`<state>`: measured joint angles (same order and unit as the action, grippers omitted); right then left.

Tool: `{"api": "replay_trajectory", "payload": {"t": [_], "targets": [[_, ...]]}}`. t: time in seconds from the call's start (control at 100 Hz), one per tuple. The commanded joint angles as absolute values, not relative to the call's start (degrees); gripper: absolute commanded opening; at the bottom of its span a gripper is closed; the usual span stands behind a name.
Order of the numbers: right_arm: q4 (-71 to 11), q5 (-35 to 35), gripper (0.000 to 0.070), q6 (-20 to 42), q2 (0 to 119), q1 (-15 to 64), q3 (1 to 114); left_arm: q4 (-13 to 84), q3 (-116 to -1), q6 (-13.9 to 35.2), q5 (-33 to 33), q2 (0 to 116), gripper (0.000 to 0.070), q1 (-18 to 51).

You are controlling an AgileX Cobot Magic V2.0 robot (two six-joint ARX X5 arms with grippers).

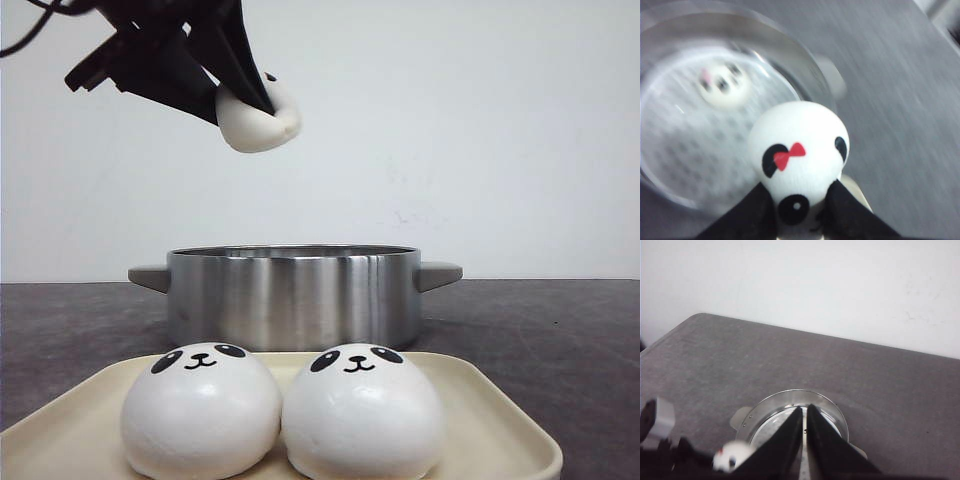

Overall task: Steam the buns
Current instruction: 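Carry the bun over the pot, lower it in, open the left gripper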

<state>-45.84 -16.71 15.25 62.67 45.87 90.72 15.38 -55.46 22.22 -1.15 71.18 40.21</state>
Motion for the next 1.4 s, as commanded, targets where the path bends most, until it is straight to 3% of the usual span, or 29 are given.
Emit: {"api": "replay_trajectory", "payload": {"t": [0.0, 0.28, 0.68, 0.75, 0.87, 0.93, 1.11, 1.39], "targets": [[-45.2, -17.0, 0.0005, 15.6, 63.7, 46.5, 91.6, 13.6, -58.3, 21.9, -1.5, 73.6, 0.0009, 38.6], [-45.1, -17.0, 0.0005, 15.6, 64.4, 46.5, 91.5, 14.1, -67.9, 20.2, -1.1, 89.2, 0.0009, 31.3], [-45.1, -18.5, 0.0005, 15.4, 64.4, 46.5, 91.5, 14.1, -70.8, 20.6, 3.0, 101.9, 0.0048, 28.8], [-45.1, -18.5, 0.0005, 15.4, 64.4, 46.5, 91.5, 14.2, -70.8, 20.6, 3.0, 102.4, 0.0160, 28.8], [-45.1, -18.5, 0.0005, 15.4, 64.4, 46.5, 91.5, 14.3, -70.8, 20.6, 3.0, 102.7, 0.0569, 28.8], [-45.1, -18.4, 0.0005, 15.4, 64.4, 46.5, 91.5, 14.3, -70.8, 20.6, 3.0, 102.7, 0.0674, 28.8], [-46.5, -18.4, 0.0005, 15.5, 64.7, 46.5, 91.3, 15.3, -71.1, 20.6, 3.0, 102.2, 0.0683, 28.8], [-57.9, -17.6, 0.0005, 16.1, 67.4, 46.9, 90.1, 19.3, -72.6, 20.6, 3.0, 92.0, 0.0669, 28.8]]}}
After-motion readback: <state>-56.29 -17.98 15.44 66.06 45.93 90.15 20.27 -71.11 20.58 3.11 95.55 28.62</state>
